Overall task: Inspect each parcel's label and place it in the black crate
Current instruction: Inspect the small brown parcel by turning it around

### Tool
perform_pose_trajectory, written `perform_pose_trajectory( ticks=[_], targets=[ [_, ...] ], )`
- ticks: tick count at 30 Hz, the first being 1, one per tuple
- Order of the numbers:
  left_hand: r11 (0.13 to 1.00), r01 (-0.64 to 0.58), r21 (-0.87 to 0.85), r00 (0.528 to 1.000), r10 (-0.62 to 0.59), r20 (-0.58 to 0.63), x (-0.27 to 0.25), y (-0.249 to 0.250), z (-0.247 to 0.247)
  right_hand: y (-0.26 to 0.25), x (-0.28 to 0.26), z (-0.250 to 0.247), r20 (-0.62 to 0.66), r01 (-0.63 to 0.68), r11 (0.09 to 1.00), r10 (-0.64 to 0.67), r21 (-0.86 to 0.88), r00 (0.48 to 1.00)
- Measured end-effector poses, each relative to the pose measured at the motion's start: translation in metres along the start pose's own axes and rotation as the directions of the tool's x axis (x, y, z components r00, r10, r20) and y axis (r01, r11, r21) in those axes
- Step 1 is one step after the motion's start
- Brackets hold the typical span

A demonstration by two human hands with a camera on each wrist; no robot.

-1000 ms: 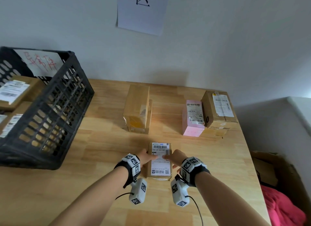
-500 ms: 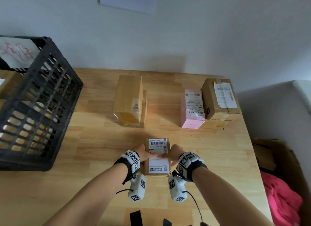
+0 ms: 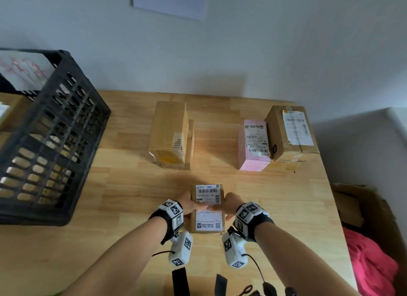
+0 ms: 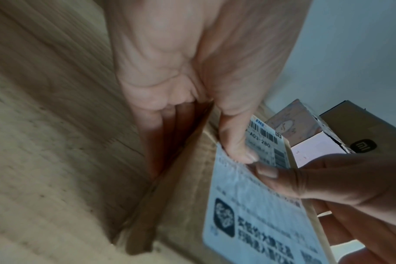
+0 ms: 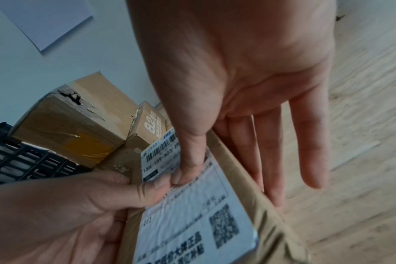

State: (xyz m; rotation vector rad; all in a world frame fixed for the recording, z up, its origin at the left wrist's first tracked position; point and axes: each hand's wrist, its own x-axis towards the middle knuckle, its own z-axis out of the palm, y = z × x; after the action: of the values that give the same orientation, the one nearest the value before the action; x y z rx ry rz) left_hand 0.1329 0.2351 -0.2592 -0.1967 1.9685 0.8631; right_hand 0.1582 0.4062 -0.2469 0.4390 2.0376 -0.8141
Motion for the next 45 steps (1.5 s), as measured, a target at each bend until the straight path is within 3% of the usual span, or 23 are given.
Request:
perform_pose_trajectory(
  ticks=[5, 8, 12, 16, 20, 22, 24, 26, 27, 34, 45],
  targets=[
    [1.0, -0.008, -0.015, 1.0, 0.008, -0.022, 0.004, -0.013, 0.004, 0.0, -0.012, 0.008, -0.067, 0.0, 1.0, 0.001, 0.027, 0.998],
    [0.998, -0.016, -0.053, 0.999, 0.014, -0.041, 0.033, -0.034, 0.005, 0.001, -0.019, 0.01, -0.086, -0.008, 0.999, 0.011, 0.04, 0.996],
    [0.98, -0.026, -0.199, 0.999, 0.019, -0.038, -0.023, -0.001, 0.002, 0.001, -0.035, 0.006, -0.109, 0.008, 0.998, -0.001, 0.068, 0.994],
    [0.902, -0.037, -0.43, 0.999, 0.016, -0.051, -0.049, 0.012, 0.002, 0.0, -0.053, 0.003, -0.15, 0.1, 0.981, -0.075, 0.168, 0.986],
    [0.84, -0.119, -0.529, 0.992, 0.083, -0.092, -0.06, 0.015, -0.007, -0.002, -0.057, 0.004, -0.218, 0.153, 0.954, -0.097, 0.257, 0.971],
    [0.789, -0.166, -0.592, 0.985, 0.101, -0.141, -0.065, 0.015, -0.012, -0.004, -0.06, 0.003, -0.284, 0.196, 0.9, -0.084, 0.39, 0.955],
    [0.739, -0.191, -0.646, 0.979, 0.1, -0.176, -0.068, 0.014, -0.016, -0.007, -0.066, 0.0, -0.293, 0.222, 0.772, -0.049, 0.596, 0.955],
    [0.734, -0.204, -0.648, 0.978, 0.116, -0.176, -0.071, 0.012, -0.016, -0.007, -0.071, -0.002, -0.276, 0.23, 0.653, -0.033, 0.722, 0.96],
    [0.751, -0.206, -0.627, 0.977, 0.126, -0.17, -0.073, 0.012, -0.015, -0.007, -0.072, -0.002, -0.267, 0.227, 0.639, -0.035, 0.735, 0.963],
    [0.876, -0.149, -0.459, 0.984, 0.083, -0.161, -0.062, 0.002, -0.003, -0.005, -0.055, 0.007, -0.181, 0.132, 0.921, -0.068, 0.367, 0.981],
    [0.925, -0.087, -0.37, 0.988, 0.033, -0.149, -0.046, 0.008, -0.005, -0.005, -0.047, 0.001, -0.17, 0.078, 0.953, -0.029, 0.292, 0.985]
  ],
)
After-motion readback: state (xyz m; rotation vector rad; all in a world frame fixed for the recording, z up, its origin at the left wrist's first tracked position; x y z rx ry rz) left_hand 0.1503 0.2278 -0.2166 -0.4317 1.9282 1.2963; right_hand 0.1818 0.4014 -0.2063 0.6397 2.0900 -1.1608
